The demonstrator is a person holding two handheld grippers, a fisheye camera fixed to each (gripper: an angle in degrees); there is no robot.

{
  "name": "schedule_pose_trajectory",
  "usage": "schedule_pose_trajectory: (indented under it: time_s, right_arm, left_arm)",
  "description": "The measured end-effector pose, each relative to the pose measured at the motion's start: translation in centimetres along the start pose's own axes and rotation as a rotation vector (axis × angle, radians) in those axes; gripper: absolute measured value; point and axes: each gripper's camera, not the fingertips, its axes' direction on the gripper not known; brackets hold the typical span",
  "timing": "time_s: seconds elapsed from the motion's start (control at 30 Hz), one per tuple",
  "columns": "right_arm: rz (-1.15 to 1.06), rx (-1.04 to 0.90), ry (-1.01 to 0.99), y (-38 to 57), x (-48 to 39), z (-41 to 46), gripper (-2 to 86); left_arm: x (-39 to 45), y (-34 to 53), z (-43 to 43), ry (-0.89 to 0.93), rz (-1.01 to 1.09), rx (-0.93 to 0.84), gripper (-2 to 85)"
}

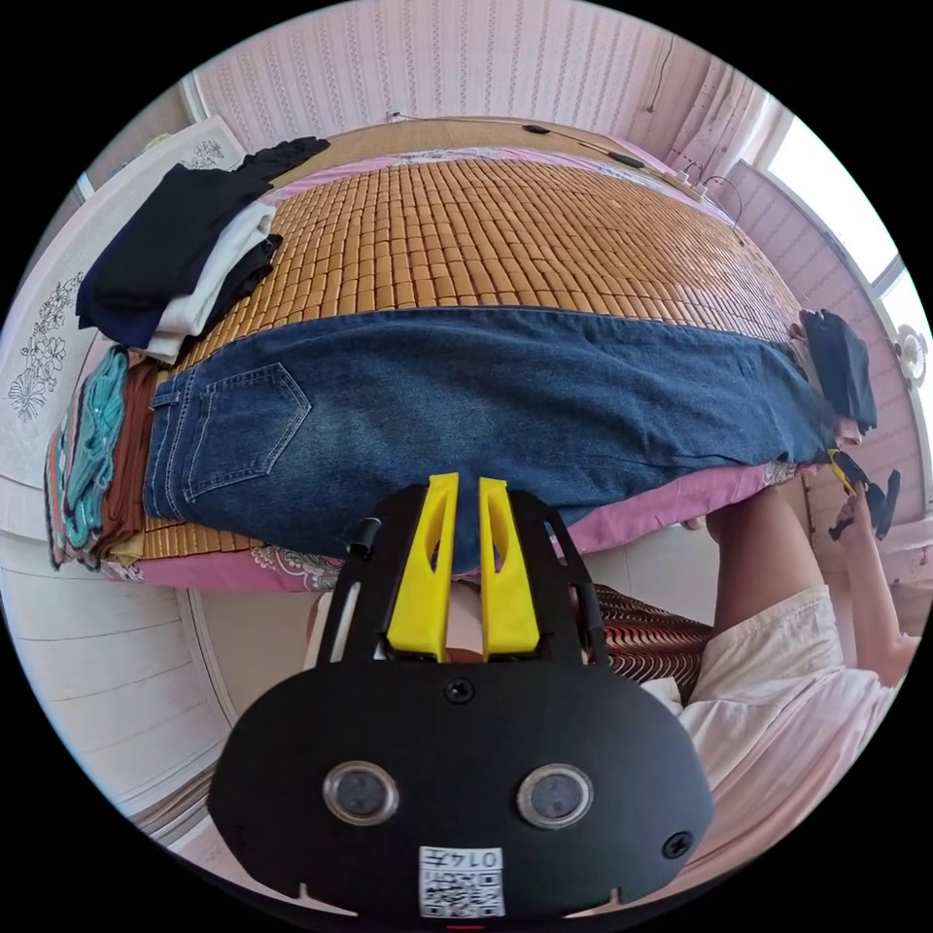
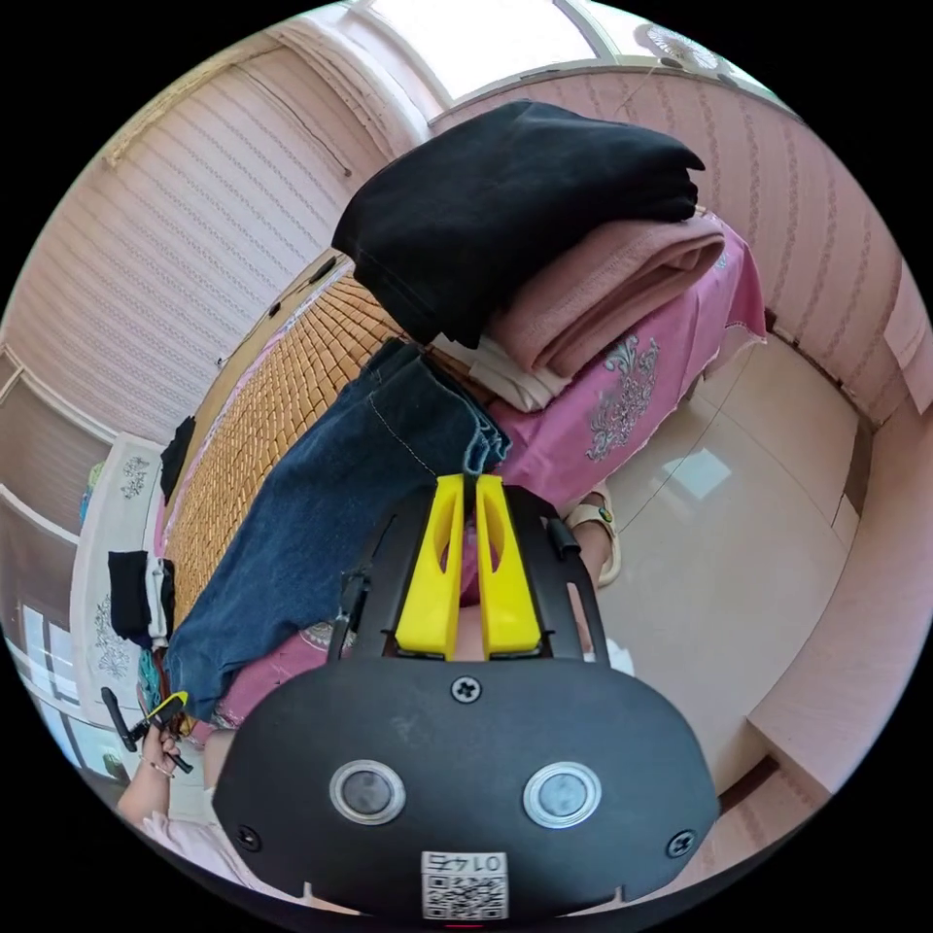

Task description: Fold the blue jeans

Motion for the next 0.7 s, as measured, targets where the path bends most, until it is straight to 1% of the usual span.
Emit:
schedule_pose_trajectory:
  time_s: [0.13,0.23,0.3,0.33,0.37,0.5,0.57,0.63,0.7]
  right_arm:
    - [-0.011,0.082,-0.067,1.2,-0.2,-1.9,1.1]
    - [0.045,0.087,-0.146,1.6,0.9,-2.1,0.9]
    - [0.094,0.128,-0.327,1.5,1.9,-2.8,0.8]
    - [0.091,0.171,-0.497,1.2,2.1,-3.5,0.8]
    - [0.067,0.194,-0.626,0.7,1.6,-4.1,0.8]
    - [-0.036,0.227,-0.864,-1.1,-2.0,-5.5,0.7]
    - [-0.066,0.255,-1.024,-1.6,-4.4,-5.7,0.7]
    - [-0.062,0.278,-1.115,-1.9,-5.9,-5.9,0.6]
    - [-0.088,0.307,-1.168,-2.3,-7.7,-6.6,0.7]
  left_arm:
    - [-1.1,0.3,0.0,0.003,0.002,-0.013,4.5]
    - [-1.5,0.2,0.2,0.004,0.014,-0.024,4.6]
    - [-1.7,0.0,0.2,0.003,0.023,-0.026,4.4]
    - [-1.9,-0.2,0.3,-0.001,0.025,-0.026,4.2]
    - [-2.0,-0.2,0.3,-0.003,0.027,-0.027,3.9]
    - [-3.1,-0.9,1.7,-0.035,0.012,-0.069,0.1]
    - [-3.5,-0.9,2.7,-0.02,0.0,-0.103,-0.6]
    - [-3.7,-1.0,2.8,-0.041,0.017,-0.097,-0.9]
    - [-3.6,-1.1,2.6,-0.019,0.049,-0.098,-0.9]
